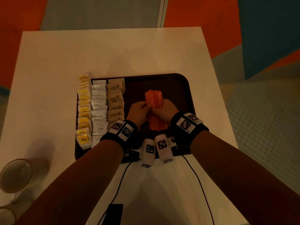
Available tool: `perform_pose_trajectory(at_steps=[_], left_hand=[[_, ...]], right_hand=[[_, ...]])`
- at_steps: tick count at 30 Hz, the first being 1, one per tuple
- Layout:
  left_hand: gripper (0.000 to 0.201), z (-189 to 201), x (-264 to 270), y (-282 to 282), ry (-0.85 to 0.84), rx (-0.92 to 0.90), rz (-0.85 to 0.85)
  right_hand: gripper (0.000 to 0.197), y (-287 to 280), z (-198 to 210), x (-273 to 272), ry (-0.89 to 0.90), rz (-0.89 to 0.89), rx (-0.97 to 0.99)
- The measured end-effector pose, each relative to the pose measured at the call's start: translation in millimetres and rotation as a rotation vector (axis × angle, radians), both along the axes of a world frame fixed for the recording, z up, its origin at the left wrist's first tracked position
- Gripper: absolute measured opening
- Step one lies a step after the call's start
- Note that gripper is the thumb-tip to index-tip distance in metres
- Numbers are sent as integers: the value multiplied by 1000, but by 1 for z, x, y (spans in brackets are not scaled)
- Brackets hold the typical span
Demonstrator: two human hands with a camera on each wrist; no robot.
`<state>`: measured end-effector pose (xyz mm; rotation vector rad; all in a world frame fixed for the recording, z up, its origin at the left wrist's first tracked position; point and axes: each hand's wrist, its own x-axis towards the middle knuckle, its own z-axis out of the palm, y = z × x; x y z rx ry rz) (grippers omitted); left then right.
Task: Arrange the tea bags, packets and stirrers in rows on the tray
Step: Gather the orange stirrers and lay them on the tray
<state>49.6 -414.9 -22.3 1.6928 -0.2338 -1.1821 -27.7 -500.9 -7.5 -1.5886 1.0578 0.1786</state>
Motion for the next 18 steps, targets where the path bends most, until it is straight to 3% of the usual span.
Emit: perform_pose_trajectory(at_steps=[5,8,18], left_hand=[[12,-5,12,-7,-291,103,-162],[20,-8,17,-6,-440,165,-230],[15,-11,24,4,-629,149,-264]], right_hand=[[35,-14,6,-4,52,43,-147],[35,-19,2,-10,87,38,-198],[38,-32,-13,-38,45,-107,-333]])
